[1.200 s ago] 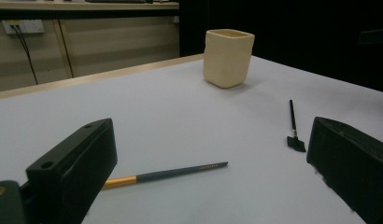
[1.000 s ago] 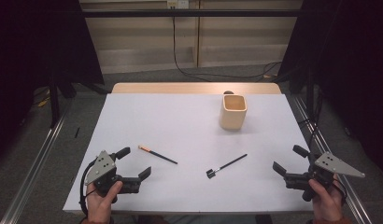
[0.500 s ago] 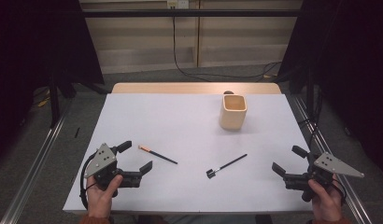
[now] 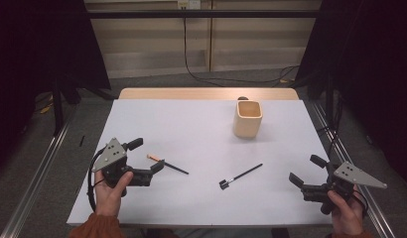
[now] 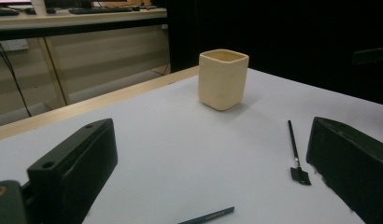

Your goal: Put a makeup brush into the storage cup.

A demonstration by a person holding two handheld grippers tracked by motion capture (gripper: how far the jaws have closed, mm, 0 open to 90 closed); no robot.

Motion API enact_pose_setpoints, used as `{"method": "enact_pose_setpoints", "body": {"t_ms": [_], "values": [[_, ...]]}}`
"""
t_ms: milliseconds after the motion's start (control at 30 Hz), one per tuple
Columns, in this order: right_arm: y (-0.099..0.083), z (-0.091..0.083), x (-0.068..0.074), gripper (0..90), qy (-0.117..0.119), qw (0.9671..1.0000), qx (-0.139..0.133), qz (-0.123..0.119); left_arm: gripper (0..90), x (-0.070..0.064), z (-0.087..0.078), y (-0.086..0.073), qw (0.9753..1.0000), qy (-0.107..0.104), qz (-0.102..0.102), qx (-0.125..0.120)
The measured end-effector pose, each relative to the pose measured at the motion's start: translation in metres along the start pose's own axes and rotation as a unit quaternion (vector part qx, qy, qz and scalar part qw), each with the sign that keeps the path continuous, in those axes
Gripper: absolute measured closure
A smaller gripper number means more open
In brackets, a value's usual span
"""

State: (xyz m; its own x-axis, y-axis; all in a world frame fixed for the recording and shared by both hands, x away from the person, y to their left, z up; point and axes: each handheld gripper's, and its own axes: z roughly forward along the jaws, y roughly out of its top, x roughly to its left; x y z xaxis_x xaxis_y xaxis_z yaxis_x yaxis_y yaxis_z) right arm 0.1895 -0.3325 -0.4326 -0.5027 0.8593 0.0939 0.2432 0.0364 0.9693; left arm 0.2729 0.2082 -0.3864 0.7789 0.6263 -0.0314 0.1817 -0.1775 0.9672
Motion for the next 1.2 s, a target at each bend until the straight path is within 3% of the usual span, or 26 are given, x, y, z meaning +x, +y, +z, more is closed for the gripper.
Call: {"method": "enact_pose_setpoints", "body": {"t_ms": [233, 267, 300, 333, 600, 700, 733, 1000, 1167, 1200], "values": [[0.0, 0.0, 0.001, 0.0, -0.001, 1.0, -0.001, -0.002, 2.0, 0.008, 0.006, 0.008, 0.9999, 0.0, -0.008, -0.006], [0.0, 0.0, 0.001, 0.0, -0.002, 1.0, -0.001, -0.002, 1.8, 0.013, 0.007, 0.01, 0.9997, -0.002, -0.026, -0.002], [0.0, 0.0, 0.001, 0.0, -0.001, 1.0, -0.002, -0.002, 1.3, 0.013, 0.007, 0.01, 0.9997, -0.002, -0.026, -0.002], [0.0, 0.0, 0.001, 0.0, 0.0, 1.0, -0.002, -0.002, 1.0, 0.017, 0.007, 0.012, 0.9991, -0.002, -0.041, -0.013], [0.0, 0.0, 0.001, 0.0, 0.0, 1.0, 0.0, -0.002, 1.1, 0.024, 0.013, 0.019, 0.9998, 0.003, -0.017, 0.002], [0.0, 0.0, 0.002, 0.0, 0.0, 1.0, -0.001, -0.003, 1.4, 0.025, 0.017, 0.02, 0.9998, 0.002, -0.02, 0.001], [0.0, 0.001, 0.002, 0.0, 0.002, 1.0, -0.001, -0.002, 1.8, 0.025, 0.02, 0.022, 0.9996, -0.016, -0.022, 0.005], [0.0, 0.0, 0.001, 0.0, 0.0, 1.0, -0.001, -0.002, 1.6, 0.025, 0.031, 0.028, 0.9997, -0.021, -0.004, 0.006], [0.0, 0.0, 0.002, 0.0, 0.002, 1.0, 0.001, -0.004, 1.8, 0.025, 0.04, 0.034, 0.9992, -0.035, 0.004, 0.019], [0.0, 0.0, 0.001, 0.0, 0.001, 1.0, 0.001, -0.007, 1.9, 0.026, 0.044, 0.036, 0.9985, -0.04, 0.009, 0.035]]}}
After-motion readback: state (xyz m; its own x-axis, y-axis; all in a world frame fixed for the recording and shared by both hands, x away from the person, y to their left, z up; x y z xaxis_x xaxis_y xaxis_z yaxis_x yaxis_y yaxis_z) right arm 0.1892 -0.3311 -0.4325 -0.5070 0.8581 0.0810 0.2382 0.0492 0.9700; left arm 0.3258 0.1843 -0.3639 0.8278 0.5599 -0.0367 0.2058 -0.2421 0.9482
